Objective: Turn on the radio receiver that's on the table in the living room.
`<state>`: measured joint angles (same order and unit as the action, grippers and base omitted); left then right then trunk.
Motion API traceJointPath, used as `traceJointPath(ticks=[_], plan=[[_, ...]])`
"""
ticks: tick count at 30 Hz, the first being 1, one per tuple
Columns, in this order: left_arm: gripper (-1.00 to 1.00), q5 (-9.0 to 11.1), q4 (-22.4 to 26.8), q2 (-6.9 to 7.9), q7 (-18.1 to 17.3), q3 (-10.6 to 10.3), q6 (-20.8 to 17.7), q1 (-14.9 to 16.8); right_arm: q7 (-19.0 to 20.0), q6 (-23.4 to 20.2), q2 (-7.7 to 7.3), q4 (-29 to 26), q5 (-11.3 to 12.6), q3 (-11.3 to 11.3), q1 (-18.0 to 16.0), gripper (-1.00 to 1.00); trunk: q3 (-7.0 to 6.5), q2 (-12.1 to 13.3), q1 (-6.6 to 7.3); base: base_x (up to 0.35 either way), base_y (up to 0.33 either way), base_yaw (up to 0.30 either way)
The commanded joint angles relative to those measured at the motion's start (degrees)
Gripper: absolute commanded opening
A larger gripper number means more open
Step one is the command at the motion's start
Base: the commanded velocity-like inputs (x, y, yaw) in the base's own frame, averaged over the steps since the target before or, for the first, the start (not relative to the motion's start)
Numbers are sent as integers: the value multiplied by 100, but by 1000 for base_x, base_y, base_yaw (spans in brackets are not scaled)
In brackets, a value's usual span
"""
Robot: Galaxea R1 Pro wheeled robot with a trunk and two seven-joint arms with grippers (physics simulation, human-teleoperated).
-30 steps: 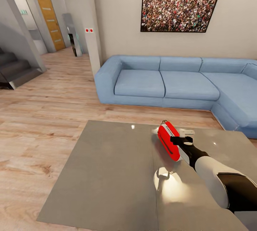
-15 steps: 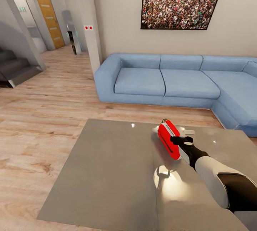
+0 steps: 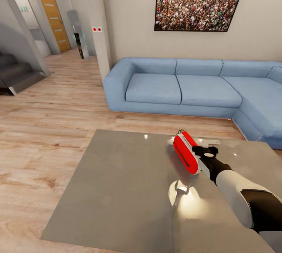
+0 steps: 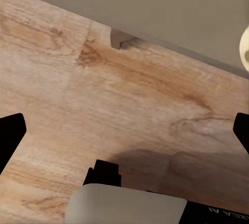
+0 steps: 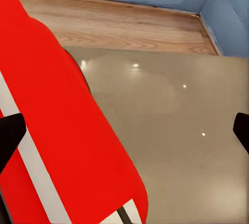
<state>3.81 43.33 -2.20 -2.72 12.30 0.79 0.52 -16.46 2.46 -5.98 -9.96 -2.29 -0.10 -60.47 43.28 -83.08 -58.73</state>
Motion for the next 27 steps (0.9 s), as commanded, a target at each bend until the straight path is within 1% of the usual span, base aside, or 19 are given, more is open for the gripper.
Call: traceJointPath(ticks=[1,7,14,27], plan=[[100,2,0,0,0,0,0,0,-6,0,0,-2,0,4,0,100,0,0,0,0,0,0],[100,5,0,-1,0,0,-2,0,-13,-10,0,-6,-8,10,0,100,17,0,0,0,0,0],[100,5,0,0,0,0,-1,0,67,-25,23,11,-1,27,0,100,78,0,0,0,0,0],[100,5,0,-4,0,0,-1,0,72,-26,35,16,9,28,0,100,199,0,0,0,0,0]])
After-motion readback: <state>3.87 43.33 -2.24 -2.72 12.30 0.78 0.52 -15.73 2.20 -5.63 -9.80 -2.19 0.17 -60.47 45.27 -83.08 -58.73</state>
